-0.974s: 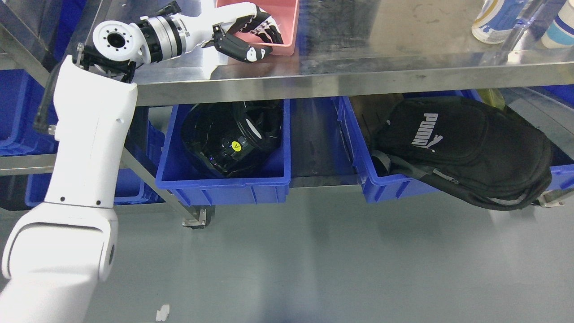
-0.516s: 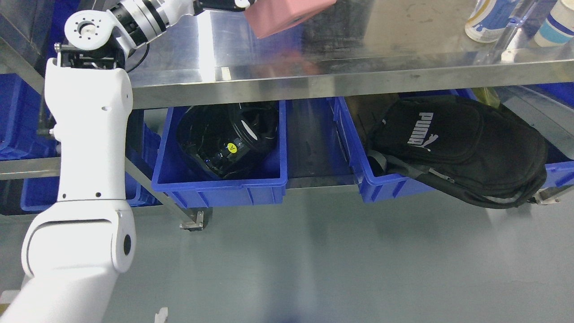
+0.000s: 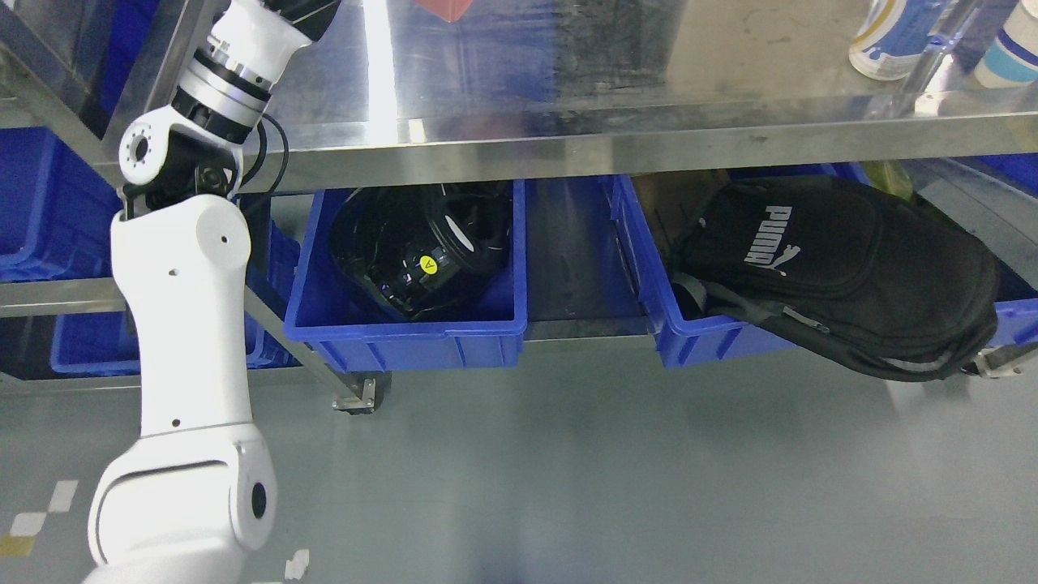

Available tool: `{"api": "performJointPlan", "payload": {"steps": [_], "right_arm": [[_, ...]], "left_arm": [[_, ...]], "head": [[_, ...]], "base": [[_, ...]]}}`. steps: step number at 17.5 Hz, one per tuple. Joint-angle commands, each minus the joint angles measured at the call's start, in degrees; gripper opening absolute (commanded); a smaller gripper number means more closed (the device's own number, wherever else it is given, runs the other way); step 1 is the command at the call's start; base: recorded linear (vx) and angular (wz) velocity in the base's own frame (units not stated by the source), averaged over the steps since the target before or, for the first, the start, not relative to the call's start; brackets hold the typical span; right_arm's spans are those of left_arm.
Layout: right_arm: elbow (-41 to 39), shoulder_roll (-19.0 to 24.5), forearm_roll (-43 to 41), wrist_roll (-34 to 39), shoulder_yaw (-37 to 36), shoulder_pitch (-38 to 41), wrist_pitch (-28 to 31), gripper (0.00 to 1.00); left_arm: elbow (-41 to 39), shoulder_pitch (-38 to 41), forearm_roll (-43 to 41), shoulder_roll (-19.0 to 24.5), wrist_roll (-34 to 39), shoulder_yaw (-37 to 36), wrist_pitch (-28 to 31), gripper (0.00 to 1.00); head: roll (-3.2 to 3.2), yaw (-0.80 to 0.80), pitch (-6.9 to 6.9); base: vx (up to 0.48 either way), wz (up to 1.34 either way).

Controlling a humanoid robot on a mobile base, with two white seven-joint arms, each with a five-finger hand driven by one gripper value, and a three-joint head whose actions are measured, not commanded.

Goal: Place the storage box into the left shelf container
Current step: 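Hold the pink box in the left hand while the robot turns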

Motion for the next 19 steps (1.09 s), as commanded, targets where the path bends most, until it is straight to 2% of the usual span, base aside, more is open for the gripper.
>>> {"api": "performJointPlan", "payload": {"steps": [1, 3, 4, 6, 8, 12, 16, 19], "right_arm": [[-1.0, -1.0, -0.1, -0.1, -0.2, -0.4, 0.0, 1.00], [-1.0, -1.0, -0.1, -0.1, -0.2, -0.4, 0.0, 1.00], [-1.0, -1.0, -0.1, -0.1, -0.2, -0.4, 0.0, 1.00], [-1.0, -1.0, -0.1, -0.1, -0.2, -0.4, 0.0, 1.00], [-1.0, -1.0, -0.1, 0.0, -0.2, -0.4, 0.0, 1.00], [-1.0, -1.0, -0.1, -0.1, -0.2, -0.4, 0.0, 1.00], [-1.0, -1.0, -0.1, -0.1, -0.2, -0.4, 0.0, 1.00], [-1.0, -1.0, -0.1, 0.0, -0.2, -0.4, 0.0, 1.00]], "left_arm": [[-22.9, 14.4, 9.3, -0.2, 6.4, 3.0, -2.3, 0.02], [-29.1, 21.3, 9.3, -0.2, 10.5, -4.1, -7.3, 0.02], [-31.2, 27.1, 9.1, -0.2, 12.3, -10.1, -11.8, 0.02], [-31.3, 33.4, 8.1, -0.2, 12.9, -16.5, -19.4, 0.02], [-31.2, 38.2, 5.0, -0.2, 14.3, -20.5, -23.9, 0.02], [-30.9, 46.6, 1.5, -0.2, 18.8, -21.8, -33.3, 0.02], [-30.8, 51.1, 1.6, -0.2, 18.8, -20.8, -37.8, 0.02], [-30.5, 51.7, 1.6, -0.2, 18.8, -18.5, -38.6, 0.02]], "head": [[0.00, 0.00, 0.00], [0.00, 0.00, 0.00], [0.00, 0.00, 0.00], [0.00, 0.00, 0.02], [0.00, 0.00, 0.02], [0.00, 0.00, 0.04], [0.00, 0.00, 0.05], [0.00, 0.00, 0.07]], "base": [[-0.053, 0.29], [-0.069, 0.36], [-0.143, 0.60], [-0.153, 0.67], [-0.159, 0.84], [-0.111, 1.17], [-0.001, 1.57], [0.215, 1.59]]}}
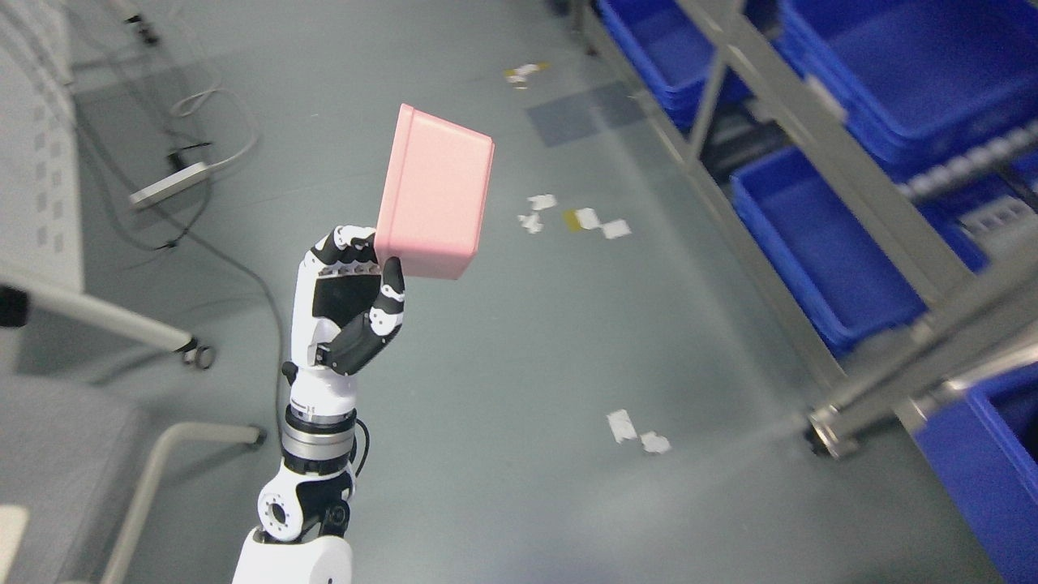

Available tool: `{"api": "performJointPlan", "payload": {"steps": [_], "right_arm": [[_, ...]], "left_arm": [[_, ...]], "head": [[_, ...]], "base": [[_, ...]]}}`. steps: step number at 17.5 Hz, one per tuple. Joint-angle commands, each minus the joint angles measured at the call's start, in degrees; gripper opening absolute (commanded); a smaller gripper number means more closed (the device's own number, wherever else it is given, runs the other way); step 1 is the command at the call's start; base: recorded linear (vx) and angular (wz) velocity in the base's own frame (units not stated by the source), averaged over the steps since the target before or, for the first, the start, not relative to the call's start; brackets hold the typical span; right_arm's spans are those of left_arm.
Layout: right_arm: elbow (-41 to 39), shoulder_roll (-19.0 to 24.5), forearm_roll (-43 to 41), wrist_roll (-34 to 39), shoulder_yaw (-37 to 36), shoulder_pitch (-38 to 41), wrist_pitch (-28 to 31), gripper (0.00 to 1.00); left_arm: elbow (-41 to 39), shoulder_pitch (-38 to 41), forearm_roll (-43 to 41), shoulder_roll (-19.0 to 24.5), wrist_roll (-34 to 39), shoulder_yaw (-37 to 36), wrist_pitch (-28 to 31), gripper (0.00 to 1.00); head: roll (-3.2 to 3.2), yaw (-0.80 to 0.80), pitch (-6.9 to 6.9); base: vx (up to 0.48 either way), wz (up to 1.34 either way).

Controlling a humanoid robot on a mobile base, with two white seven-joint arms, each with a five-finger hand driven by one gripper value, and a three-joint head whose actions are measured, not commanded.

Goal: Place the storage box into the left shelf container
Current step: 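Hold the pink box in the left hand while the robot turns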

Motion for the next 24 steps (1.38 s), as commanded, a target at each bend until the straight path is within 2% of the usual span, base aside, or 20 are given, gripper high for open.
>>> {"api": "performJointPlan", "payload": {"steps": [1, 4, 7, 9, 14, 24], "right_arm": [[-1.0, -1.0, -0.1, 0.4, -0.2, -0.4, 0.0, 1.00], [-1.0, -1.0, -0.1, 0.3, -0.2, -0.4, 0.0, 1.00], [-1.0, -1.0, -0.1, 0.4, -0.2, -0.4, 0.0, 1.00], [-1.0, -1.0, -0.1, 0.4, -0.2, -0.4, 0.0, 1.00], [-1.0, -1.0, -0.1, 0.4, -0.2, -0.4, 0.0, 1.00], [-1.0, -1.0, -0.1, 0.4, -0.2, -0.4, 0.0, 1.00]], "left_arm": [[-4.1, 4.6, -0.6, 0.8, 0.1, -1.5, -1.1, 0.02], [-4.1, 4.6, -0.6, 0.8, 0.9, -0.8, -1.2, 0.02], [-4.1, 4.6, -0.6, 0.8, 5.9, -0.1, -0.5, 0.02], [-4.1, 4.6, -0.6, 0.8, 6.8, 0.7, 0.9, 0.02], [-4.1, 4.6, -0.2, 0.8, 8.2, 3.2, 7.1, 0.02], [-4.1, 4.6, -0.1, 0.8, 7.8, 2.3, 8.0, 0.02]], "head": [[0.00, 0.00, 0.00], [0.00, 0.00, 0.00], [0.00, 0.00, 0.00], [0.00, 0.00, 0.00], [0.00, 0.00, 0.00], [0.00, 0.00, 0.00]], "base": [[0.397, 1.42], [0.429, 1.19], [0.609, 0.74], [0.704, 0.28], [0.708, 0.04], [0.655, -0.11]]}}
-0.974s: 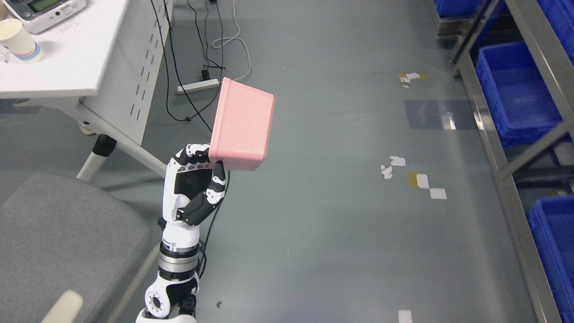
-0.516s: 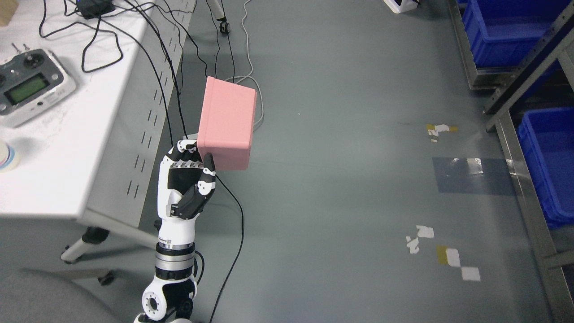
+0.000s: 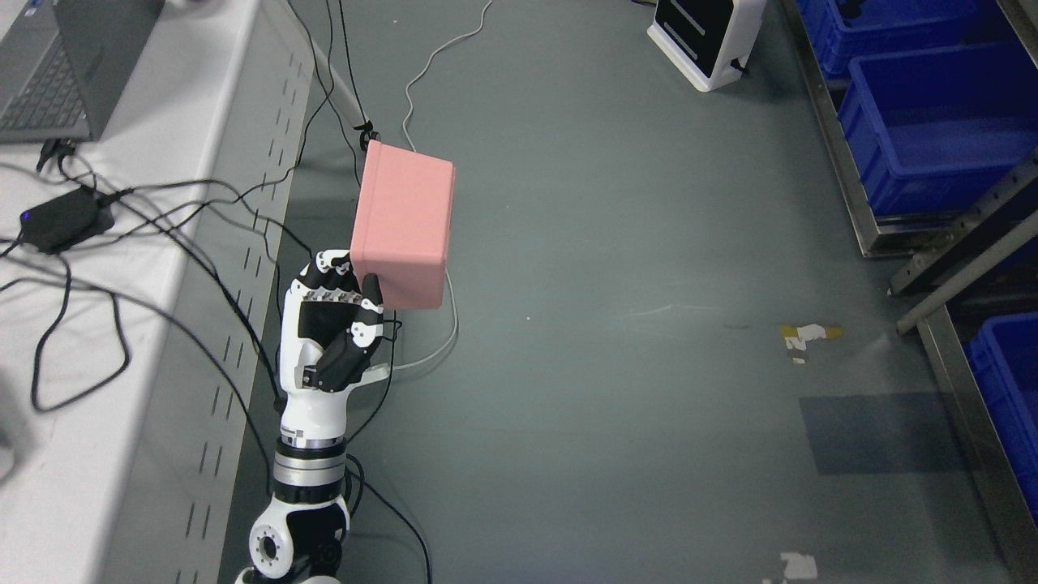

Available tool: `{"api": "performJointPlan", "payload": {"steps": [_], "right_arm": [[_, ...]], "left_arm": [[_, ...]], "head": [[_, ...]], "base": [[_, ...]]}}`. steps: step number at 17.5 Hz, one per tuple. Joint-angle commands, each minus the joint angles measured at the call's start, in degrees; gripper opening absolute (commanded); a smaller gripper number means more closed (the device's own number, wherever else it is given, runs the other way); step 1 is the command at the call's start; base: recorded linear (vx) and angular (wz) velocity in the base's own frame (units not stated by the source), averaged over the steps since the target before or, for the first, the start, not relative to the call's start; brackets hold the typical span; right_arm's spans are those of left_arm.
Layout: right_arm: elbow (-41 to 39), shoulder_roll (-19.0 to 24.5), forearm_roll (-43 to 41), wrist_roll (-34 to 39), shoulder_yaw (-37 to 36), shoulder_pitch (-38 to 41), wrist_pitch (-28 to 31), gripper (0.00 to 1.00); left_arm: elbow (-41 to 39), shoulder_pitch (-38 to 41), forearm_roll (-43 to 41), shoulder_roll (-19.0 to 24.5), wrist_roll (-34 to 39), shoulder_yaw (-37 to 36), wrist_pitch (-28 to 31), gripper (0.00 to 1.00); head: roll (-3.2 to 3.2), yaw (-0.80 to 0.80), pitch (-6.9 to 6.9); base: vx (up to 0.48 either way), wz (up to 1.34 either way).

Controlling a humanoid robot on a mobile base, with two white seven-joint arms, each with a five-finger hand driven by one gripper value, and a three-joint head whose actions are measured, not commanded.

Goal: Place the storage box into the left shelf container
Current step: 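Hold the pink box in the left hand while the robot turns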

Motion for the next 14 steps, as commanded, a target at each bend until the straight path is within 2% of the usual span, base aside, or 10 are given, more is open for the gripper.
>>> {"api": "performJointPlan", "payload": {"steps": [1, 6, 11, 14], "right_arm": [[-1.0, -1.0, -0.1, -0.1, -0.2, -0.4, 0.1, 1.00], [-1.0, -1.0, -0.1, 0.0, -0.2, -0.4, 0.1, 1.00], [-1.0, -1.0, -0.1, 0.0, -0.2, -0.4, 0.1, 1.00], [-1.0, -1.0, -0.1, -0.1, -0.2, -0.4, 0.1, 1.00]], "left_arm": [[-0.3, -0.2, 0.1, 1.0, -0.3, -0.1, 0.3, 0.02], [-0.3, 2.4, 0.2, 1.0, -1.0, -4.3, -1.0, 0.02], [-0.3, 7.6, 0.1, 1.0, -1.1, -10.5, -3.9, 0.02], [0.1, 13.3, 0.1, 2.9, -2.0, -16.5, -7.5, 0.02]], "head": [[0.00, 0.00, 0.00], [0.00, 0.00, 0.00], [0.00, 0.00, 0.00], [0.00, 0.00, 0.00]], "base": [[0.592, -0.13], [0.543, -0.55], [0.479, -1.34], [0.409, -1.33]]}}
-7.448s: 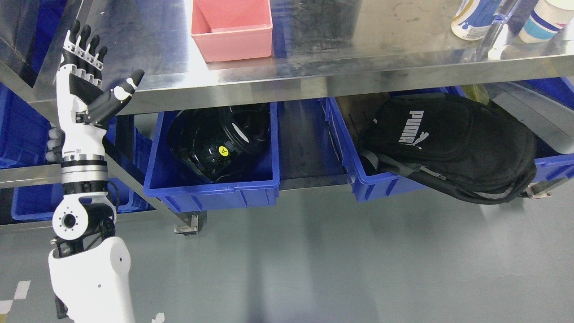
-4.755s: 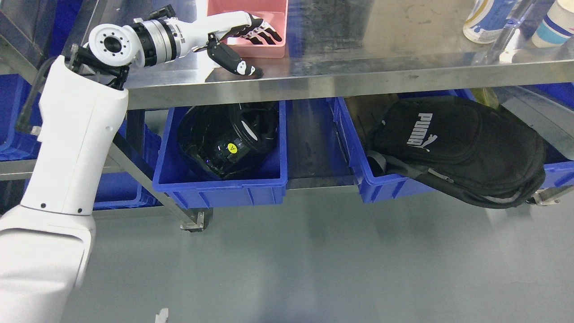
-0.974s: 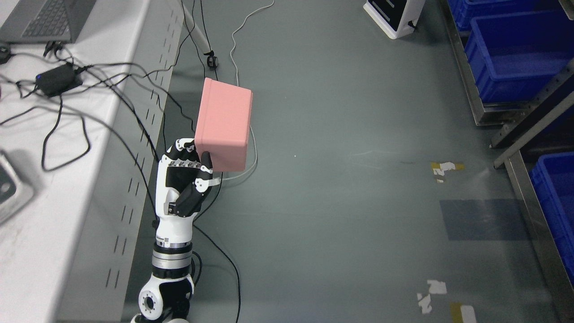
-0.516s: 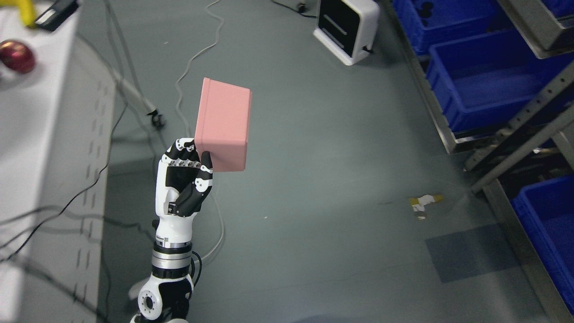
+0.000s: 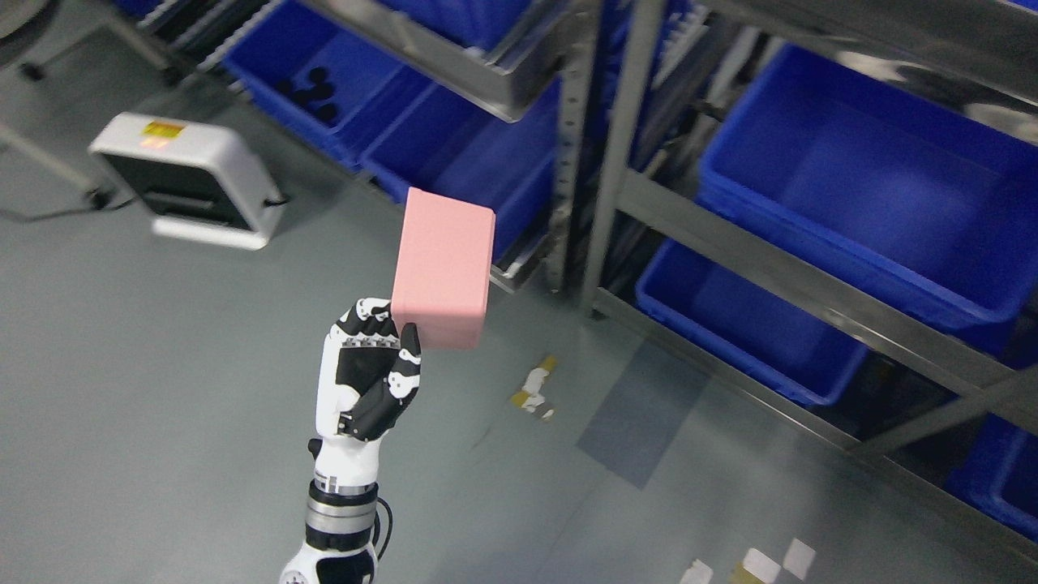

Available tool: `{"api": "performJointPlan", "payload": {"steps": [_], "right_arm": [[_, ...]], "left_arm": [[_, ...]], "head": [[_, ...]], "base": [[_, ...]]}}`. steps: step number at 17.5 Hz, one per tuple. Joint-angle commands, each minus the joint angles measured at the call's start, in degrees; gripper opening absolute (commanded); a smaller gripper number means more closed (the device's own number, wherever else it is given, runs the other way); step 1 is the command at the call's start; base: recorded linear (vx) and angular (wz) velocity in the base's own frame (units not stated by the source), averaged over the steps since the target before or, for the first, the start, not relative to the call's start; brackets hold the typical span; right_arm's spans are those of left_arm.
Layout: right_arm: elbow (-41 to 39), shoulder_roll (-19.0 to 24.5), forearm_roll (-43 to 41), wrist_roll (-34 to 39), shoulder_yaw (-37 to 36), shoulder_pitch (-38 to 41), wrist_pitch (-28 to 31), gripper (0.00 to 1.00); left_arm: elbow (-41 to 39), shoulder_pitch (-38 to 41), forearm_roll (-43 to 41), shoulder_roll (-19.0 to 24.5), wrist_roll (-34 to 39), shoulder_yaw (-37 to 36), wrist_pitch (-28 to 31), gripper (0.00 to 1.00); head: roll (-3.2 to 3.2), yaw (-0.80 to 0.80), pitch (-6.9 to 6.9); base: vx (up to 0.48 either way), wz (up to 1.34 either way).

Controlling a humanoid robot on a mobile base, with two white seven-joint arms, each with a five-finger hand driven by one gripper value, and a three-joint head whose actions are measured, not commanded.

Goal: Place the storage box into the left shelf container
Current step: 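Move the pink box with the left hand into the blue bin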

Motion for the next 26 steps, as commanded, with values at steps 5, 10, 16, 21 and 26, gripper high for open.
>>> {"api": "performJointPlan", "payload": {"steps": [5, 10, 16, 21, 26], "right_arm": [[-1.0, -1.0, -0.1, 0.0, -0.2, -0.4, 0.0, 1.00], [-1.0, -1.0, -0.1, 0.1, -0.2, -0.4, 0.0, 1.00], [-1.0, -1.0, -0.1, 0.1, -0.2, -0.4, 0.0, 1.00], [-1.0, -1.0, -0.1, 0.0, -0.2, -0.4, 0.0, 1.00], [-1.0, -1.0, -0.1, 0.1, -0.2, -0.4, 0.0, 1.00]], "left_arm": [[3.0, 6.7, 0.0, 2.8, -1.1, -9.7, -2.4, 0.02], [4.6, 3.2, 0.0, 1.6, -0.9, -1.1, -0.3, 0.03], [11.4, -5.6, 0.0, 0.7, -1.1, 13.0, 11.4, 0.03], [20.0, -14.9, -0.2, 0.7, -1.0, 15.2, 17.9, 0.03], [33.1, -27.7, -2.6, 0.7, -0.8, 14.2, 25.2, 0.03]], "head": [[0.00, 0.00, 0.00], [0.00, 0.00, -0.01], [0.00, 0.00, -0.03], [0.00, 0.00, -0.03], [0.00, 0.00, -0.02]], "base": [[0.298, -1.35], [0.221, -0.82], [0.155, -0.31], [0.084, -0.11], [0.035, -0.02]]}}
